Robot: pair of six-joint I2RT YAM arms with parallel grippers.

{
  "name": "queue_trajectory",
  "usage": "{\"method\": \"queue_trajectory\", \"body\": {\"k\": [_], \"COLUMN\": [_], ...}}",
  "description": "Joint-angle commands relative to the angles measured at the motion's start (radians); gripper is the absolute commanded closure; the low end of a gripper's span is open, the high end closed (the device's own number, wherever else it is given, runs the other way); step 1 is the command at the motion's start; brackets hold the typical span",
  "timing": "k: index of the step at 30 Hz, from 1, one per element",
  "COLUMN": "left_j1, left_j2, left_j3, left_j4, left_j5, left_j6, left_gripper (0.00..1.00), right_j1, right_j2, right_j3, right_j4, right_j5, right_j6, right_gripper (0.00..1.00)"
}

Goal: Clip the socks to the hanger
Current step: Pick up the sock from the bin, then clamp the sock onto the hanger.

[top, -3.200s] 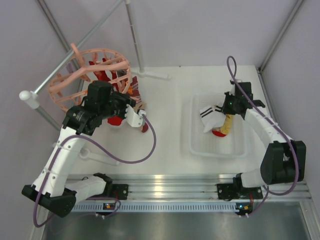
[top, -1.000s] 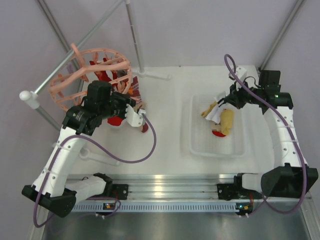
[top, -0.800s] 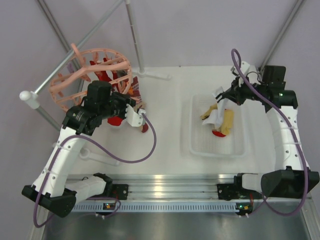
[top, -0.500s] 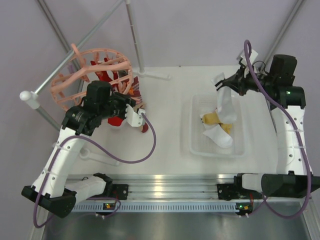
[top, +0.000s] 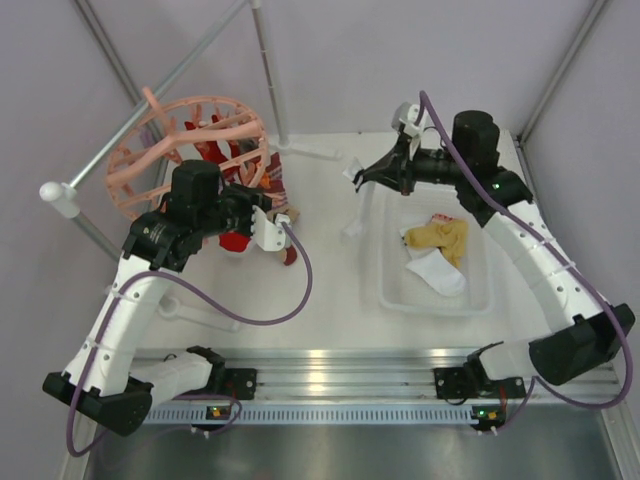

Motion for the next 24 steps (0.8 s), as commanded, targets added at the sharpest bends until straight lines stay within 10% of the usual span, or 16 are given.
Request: {"method": "queue_trajectory", "body": {"k": [1,24], "left_j1": [-0.001,-0.001], "left_j2": [-0.011,-0.226], "left_j3": [0.001,-0.347], "left_j4": [0.014,0.381], "left_j5": [0.098,0.164], "left_j6": [-0.060,0.049], "left_gripper": [1.00,1.00], "right_j1": [0.073,0.222], "right_j2": [0.057,0.310], "right_j3": [-0.010,0.079], "right_j4": [0.231,0.321], "right_j5": [0.026,-0.207], "right_j6": [0.131,0.323], "right_gripper": [1.00,1.00]}}
